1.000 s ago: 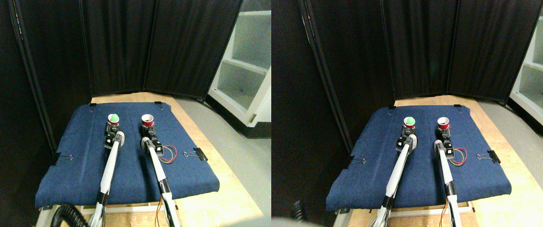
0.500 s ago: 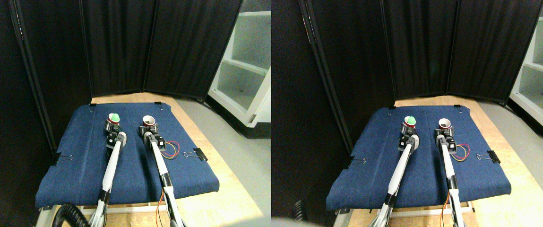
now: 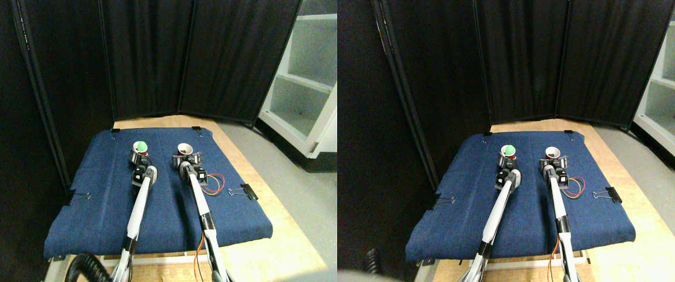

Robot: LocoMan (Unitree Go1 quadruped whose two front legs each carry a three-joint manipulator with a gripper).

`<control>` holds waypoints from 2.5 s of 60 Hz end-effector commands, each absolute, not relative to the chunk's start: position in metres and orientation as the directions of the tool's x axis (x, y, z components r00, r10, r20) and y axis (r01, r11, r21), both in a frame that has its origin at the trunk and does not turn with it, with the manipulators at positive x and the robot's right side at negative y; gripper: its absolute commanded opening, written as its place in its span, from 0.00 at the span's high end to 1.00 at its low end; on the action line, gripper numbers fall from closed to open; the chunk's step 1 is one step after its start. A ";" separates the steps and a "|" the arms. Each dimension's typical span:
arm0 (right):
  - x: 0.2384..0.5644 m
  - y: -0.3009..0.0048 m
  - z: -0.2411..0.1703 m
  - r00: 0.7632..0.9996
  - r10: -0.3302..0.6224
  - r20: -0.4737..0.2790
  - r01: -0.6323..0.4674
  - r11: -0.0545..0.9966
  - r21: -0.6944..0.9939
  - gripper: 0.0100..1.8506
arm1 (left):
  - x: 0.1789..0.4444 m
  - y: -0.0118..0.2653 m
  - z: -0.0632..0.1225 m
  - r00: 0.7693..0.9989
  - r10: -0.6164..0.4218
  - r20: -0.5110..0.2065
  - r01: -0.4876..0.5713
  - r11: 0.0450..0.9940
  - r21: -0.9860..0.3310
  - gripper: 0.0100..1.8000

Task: Pour (bimanual)

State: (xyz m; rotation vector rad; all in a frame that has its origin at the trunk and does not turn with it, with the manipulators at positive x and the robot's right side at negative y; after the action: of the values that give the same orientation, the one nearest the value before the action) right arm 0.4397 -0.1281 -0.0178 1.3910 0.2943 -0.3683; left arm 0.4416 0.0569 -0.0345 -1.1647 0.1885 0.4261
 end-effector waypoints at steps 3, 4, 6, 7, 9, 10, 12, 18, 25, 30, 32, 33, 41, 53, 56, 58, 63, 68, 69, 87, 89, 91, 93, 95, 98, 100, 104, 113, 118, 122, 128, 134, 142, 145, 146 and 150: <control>0.441 -0.125 -0.013 0.921 -0.070 -0.384 0.390 0.150 0.908 0.33 | 0.433 0.055 -0.047 0.895 0.226 -0.385 -0.444 0.357 -0.822 0.60; 0.440 -0.125 -0.012 0.921 -0.071 -0.384 0.390 0.150 0.908 0.33 | 0.432 0.055 -0.047 0.895 0.228 -0.383 -0.443 0.357 -0.822 0.60; 0.438 -0.124 -0.011 0.921 -0.072 -0.384 0.391 0.157 0.907 0.33 | 0.430 0.055 -0.046 0.897 0.229 -0.378 -0.439 0.355 -0.825 0.60; 0.438 -0.124 -0.010 0.921 -0.074 -0.382 0.389 0.160 0.907 0.34 | 0.429 0.055 -0.046 0.897 0.230 -0.377 -0.438 0.352 -0.827 0.60; 0.437 -0.124 -0.010 0.923 -0.075 -0.378 0.386 0.158 0.909 0.35 | 0.427 0.056 -0.047 0.899 0.242 -0.366 -0.432 0.342 -0.835 0.60; 0.437 -0.124 -0.010 0.923 -0.075 -0.378 0.386 0.158 0.909 0.35 | 0.427 0.056 -0.047 0.899 0.242 -0.366 -0.432 0.342 -0.835 0.60; 0.436 -0.125 -0.010 0.923 -0.074 -0.379 0.386 0.154 0.910 0.34 | 0.425 0.057 -0.048 0.899 0.253 -0.357 -0.428 0.337 -0.839 0.62; 0.436 -0.126 -0.010 0.922 -0.080 -0.379 0.387 0.152 0.909 0.36 | 0.422 0.059 -0.049 0.904 0.264 -0.336 -0.413 0.339 -0.845 0.65; 0.432 -0.126 -0.011 0.924 -0.077 -0.376 0.383 0.148 0.912 0.35 | 0.415 0.061 -0.051 0.911 0.256 -0.323 -0.398 0.343 -0.851 0.60; 0.431 -0.127 -0.012 0.925 -0.064 -0.374 0.380 0.142 0.914 0.33 | 0.411 0.061 -0.051 0.914 0.244 -0.325 -0.395 0.350 -0.849 0.53; 0.430 -0.128 -0.012 0.926 -0.061 -0.372 0.377 0.149 0.914 0.33 | 0.410 0.062 -0.051 0.913 0.241 -0.328 -0.397 0.347 -0.850 0.52; 0.430 -0.128 -0.012 0.927 -0.060 -0.371 0.376 0.151 0.914 0.33 | 0.410 0.062 -0.051 0.913 0.241 -0.329 -0.397 0.345 -0.850 0.51; 0.423 -0.129 -0.011 0.934 -0.055 -0.352 0.356 0.139 0.924 0.34 | 0.402 0.061 -0.050 0.918 0.228 -0.323 -0.385 0.330 -0.862 0.45; 0.412 -0.132 -0.009 0.939 -0.050 -0.341 0.344 0.144 0.928 0.31 | 0.390 0.061 -0.047 0.933 0.172 -0.317 -0.359 0.356 -0.863 0.34; 0.409 -0.132 -0.009 0.940 -0.053 -0.337 0.341 0.138 0.930 0.32 | 0.388 0.061 -0.047 0.934 0.164 -0.319 -0.357 0.360 -0.862 0.33; 0.406 -0.133 -0.007 0.942 -0.049 -0.331 0.335 0.130 0.933 0.32 | 0.384 0.060 -0.044 0.934 0.159 -0.319 -0.355 0.356 -0.864 0.34; 0.397 -0.133 -0.004 0.952 -0.038 -0.305 0.307 0.135 0.942 0.36 | 0.375 0.054 -0.039 0.937 0.139 -0.320 -0.349 0.341 -0.873 0.33; 0.393 -0.134 -0.003 0.958 -0.013 -0.286 0.285 0.141 0.948 0.34 | 0.369 0.051 -0.037 0.938 0.098 -0.331 -0.344 0.343 -0.874 0.30; 0.392 -0.134 -0.002 0.959 -0.012 -0.282 0.280 0.140 0.950 0.34 | 0.367 0.050 -0.036 0.938 0.091 -0.333 -0.344 0.343 -0.874 0.29; 0.377 -0.129 0.005 0.972 0.022 -0.236 0.229 0.159 0.960 0.36 | 0.342 0.041 -0.014 0.952 -0.020 -0.305 -0.279 0.351 -0.894 0.34; 0.376 -0.128 0.007 0.971 0.021 -0.238 0.232 0.163 0.959 0.35 | 0.339 0.041 -0.011 0.954 -0.032 -0.299 -0.268 0.357 -0.895 0.35; 0.375 -0.127 0.008 0.972 0.029 -0.235 0.228 0.159 0.961 0.35 | 0.336 0.042 -0.007 0.954 -0.054 -0.294 -0.255 0.365 -0.895 0.37; 0.374 -0.126 0.010 0.972 0.031 -0.232 0.224 0.159 0.961 0.35 | 0.334 0.043 -0.004 0.954 -0.073 -0.292 -0.245 0.375 -0.894 0.39; 0.373 -0.125 0.011 0.973 0.035 -0.229 0.221 0.158 0.962 0.35 | 0.332 0.044 -0.001 0.955 -0.080 -0.287 -0.236 0.385 -0.892 0.41; 0.371 -0.124 0.013 0.975 0.026 -0.223 0.216 0.164 0.963 0.36 | 0.330 0.045 0.002 0.959 -0.078 -0.274 -0.222 0.399 -0.889 0.45; 0.370 -0.122 0.015 0.978 0.034 -0.205 0.195 0.194 0.961 0.38 | 0.329 0.047 0.005 0.962 -0.086 -0.260 -0.204 0.409 -0.890 0.49; 0.368 -0.119 0.018 0.980 0.037 -0.194 0.184 0.184 0.966 0.44 | 0.328 0.048 0.007 0.963 -0.103 -0.248 -0.186 0.413 -0.891 0.56; 0.367 -0.116 0.026 0.987 0.052 -0.151 0.138 0.199 0.970 0.54 | 0.327 0.050 0.014 0.963 -0.142 -0.229 -0.157 0.393 -0.906 0.68; 0.366 -0.115 0.032 0.990 0.061 -0.124 0.111 0.188 0.976 0.62 | 0.325 0.050 0.022 0.965 -0.152 -0.213 -0.142 0.377 -0.915 0.74; 0.363 -0.114 0.037 0.992 0.058 -0.111 0.099 0.178 0.979 0.68 | 0.323 0.050 0.029 0.969 -0.167 -0.183 -0.105 0.393 -0.913 0.78; 0.358 -0.112 0.046 0.995 0.036 -0.093 0.085 0.185 0.979 0.77 | 0.322 0.051 0.039 0.971 -0.192 -0.139 -0.046 0.424 -0.905 0.81; 0.356 -0.111 0.050 0.997 0.044 -0.069 0.058 0.213 0.975 0.80 | 0.322 0.053 0.045 0.964 -0.247 -0.096 0.042 0.501 -0.864 0.81; 0.356 -0.110 0.054 0.997 0.061 -0.044 0.030 0.217 0.976 0.83 | 0.321 0.058 0.052 0.923 -0.384 -0.021 0.245 0.629 -0.738 0.75; 0.355 -0.109 0.055 0.997 0.064 -0.037 0.022 0.222 0.975 0.83 | 0.320 0.059 0.053 0.906 -0.424 0.000 0.318 0.678 -0.663 0.73; 0.354 -0.109 0.056 0.997 0.062 -0.034 0.019 0.229 0.973 0.83 | 0.320 0.059 0.054 0.897 -0.441 0.002 0.353 0.715 -0.604 0.71; 0.354 -0.108 0.058 0.997 0.075 -0.017 -0.003 0.270 0.963 0.83 | 0.318 0.059 0.058 0.882 -0.472 0.000 0.414 0.773 -0.480 0.62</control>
State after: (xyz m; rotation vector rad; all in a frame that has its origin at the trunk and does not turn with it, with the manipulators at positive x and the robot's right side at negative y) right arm 0.3542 -0.1119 0.0433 1.3244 0.1313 -0.0204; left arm 0.3173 0.0594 0.0500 -0.5831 0.1703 -0.4408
